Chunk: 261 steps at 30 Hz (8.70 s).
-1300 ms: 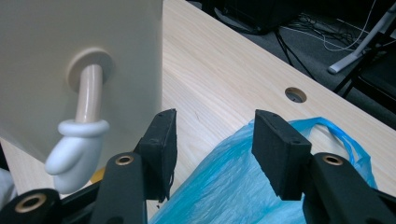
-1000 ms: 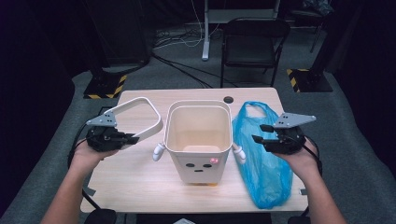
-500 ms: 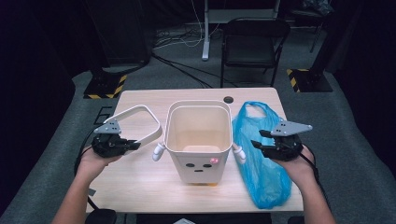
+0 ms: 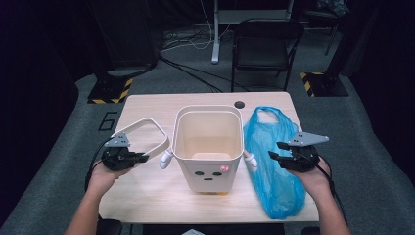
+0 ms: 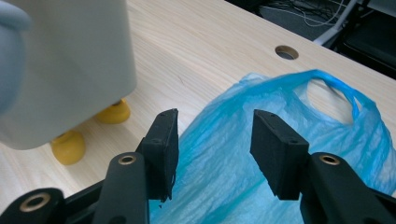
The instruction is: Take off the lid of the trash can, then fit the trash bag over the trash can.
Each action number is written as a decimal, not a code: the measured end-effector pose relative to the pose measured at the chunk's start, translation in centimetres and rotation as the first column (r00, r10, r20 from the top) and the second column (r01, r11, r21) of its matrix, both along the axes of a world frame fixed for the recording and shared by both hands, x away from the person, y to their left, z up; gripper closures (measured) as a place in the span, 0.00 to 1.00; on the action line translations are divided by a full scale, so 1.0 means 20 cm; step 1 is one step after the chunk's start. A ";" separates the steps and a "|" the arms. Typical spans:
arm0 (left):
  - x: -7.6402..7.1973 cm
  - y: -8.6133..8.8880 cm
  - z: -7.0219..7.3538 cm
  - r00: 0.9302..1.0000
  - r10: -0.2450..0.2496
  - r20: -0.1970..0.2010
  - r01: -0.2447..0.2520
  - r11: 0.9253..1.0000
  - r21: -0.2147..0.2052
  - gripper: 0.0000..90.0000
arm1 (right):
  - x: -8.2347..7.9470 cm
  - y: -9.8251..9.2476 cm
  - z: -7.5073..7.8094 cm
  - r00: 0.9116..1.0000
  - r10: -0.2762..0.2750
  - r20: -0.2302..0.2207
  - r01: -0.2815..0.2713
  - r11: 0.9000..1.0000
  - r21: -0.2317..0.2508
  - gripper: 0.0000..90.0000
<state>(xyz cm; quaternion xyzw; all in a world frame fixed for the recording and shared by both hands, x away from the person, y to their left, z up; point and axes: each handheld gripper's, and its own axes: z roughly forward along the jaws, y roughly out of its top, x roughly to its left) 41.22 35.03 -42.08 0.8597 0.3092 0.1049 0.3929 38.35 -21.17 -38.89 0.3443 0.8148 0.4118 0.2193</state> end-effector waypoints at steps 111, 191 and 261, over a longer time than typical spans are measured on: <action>0.02 0.06 -0.42 0.985 0.127 -0.121 -0.120 0.991 0.061 0.45 | 0.27 -0.28 -0.56 0.869 -0.459 -0.186 0.465 0.885 -0.011 0.04; -0.01 0.10 -0.30 0.991 0.124 -0.058 -0.130 0.985 -0.116 0.43 | 0.15 -0.18 -0.34 0.973 -0.181 -0.143 0.196 0.975 0.102 0.98; -0.21 -0.25 0.68 0.966 -0.227 0.126 0.243 0.961 -0.129 0.37 | -0.04 -0.11 0.59 0.994 0.112 -0.001 -0.111 0.987 0.115 0.98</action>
